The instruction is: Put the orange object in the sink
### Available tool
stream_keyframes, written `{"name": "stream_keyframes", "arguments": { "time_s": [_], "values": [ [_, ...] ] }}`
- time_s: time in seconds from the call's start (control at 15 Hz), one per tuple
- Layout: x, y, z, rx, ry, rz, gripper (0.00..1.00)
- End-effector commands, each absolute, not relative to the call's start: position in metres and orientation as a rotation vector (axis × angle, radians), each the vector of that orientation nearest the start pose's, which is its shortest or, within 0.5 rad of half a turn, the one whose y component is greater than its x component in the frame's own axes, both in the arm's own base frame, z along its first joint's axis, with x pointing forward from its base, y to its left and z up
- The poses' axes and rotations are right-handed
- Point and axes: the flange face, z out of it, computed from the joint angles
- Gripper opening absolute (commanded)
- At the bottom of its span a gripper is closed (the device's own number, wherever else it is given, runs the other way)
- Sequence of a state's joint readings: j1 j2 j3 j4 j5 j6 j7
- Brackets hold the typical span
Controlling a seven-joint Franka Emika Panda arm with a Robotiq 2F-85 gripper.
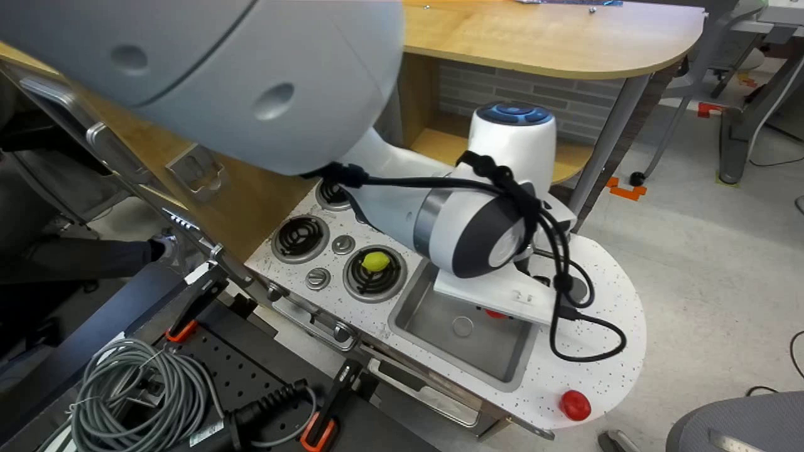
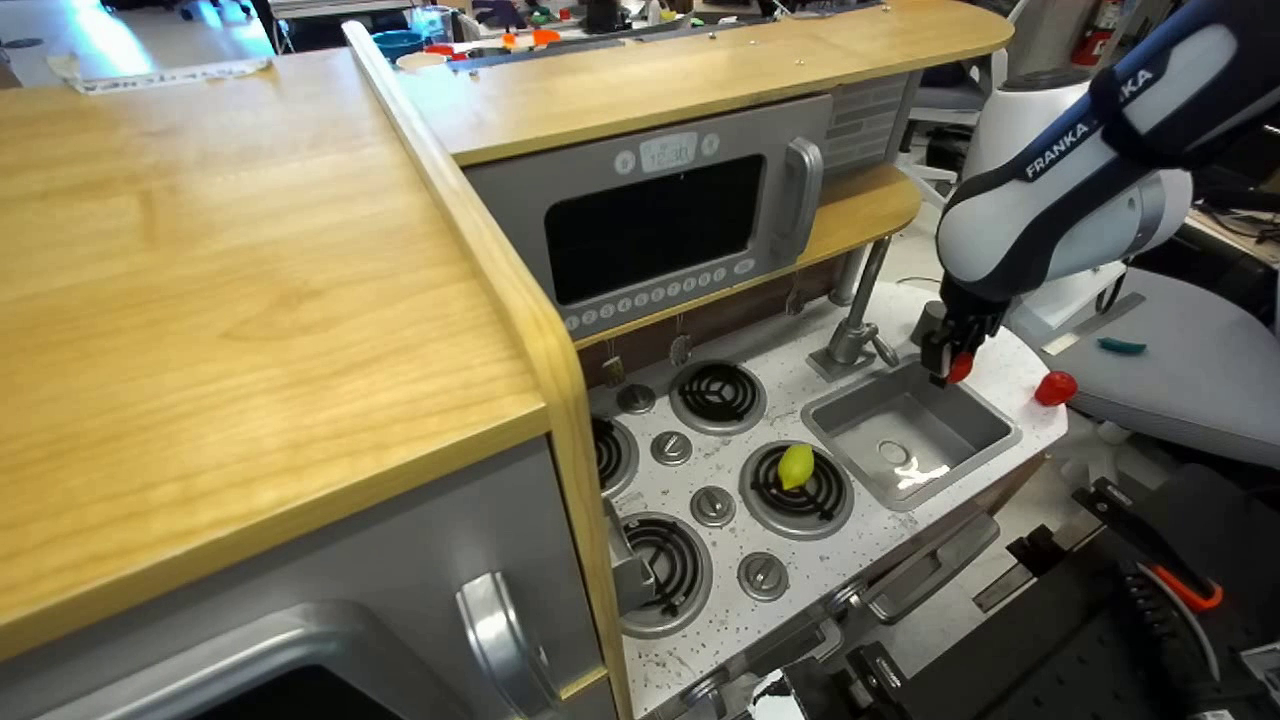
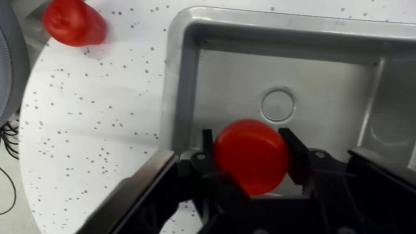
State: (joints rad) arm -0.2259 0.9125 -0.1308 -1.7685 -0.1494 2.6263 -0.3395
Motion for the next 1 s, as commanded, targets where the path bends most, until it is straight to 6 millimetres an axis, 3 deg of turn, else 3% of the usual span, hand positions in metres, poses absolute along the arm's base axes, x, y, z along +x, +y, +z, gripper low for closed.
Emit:
{"name": "stream_keyframes", "arguments": {
  "time_s": [0.0, 0.2, 0.4, 0.67, 0.93],
  "values": [
    [0.564, -0.161, 0.044, -3.264, -0.34, 0.143, 0.27],
    [0.551, -0.127, 0.029, -3.274, -0.364, 0.147, 0.27],
    [0.55, -0.107, 0.022, -3.3, -0.335, 0.138, 0.27],
    [0.556, -0.103, 0.022, -3.37, -0.24, 0.117, 0.27],
    [0.553, -0.115, 0.016, -3.429, -0.163, 0.15, 0.27]
  ]
}}
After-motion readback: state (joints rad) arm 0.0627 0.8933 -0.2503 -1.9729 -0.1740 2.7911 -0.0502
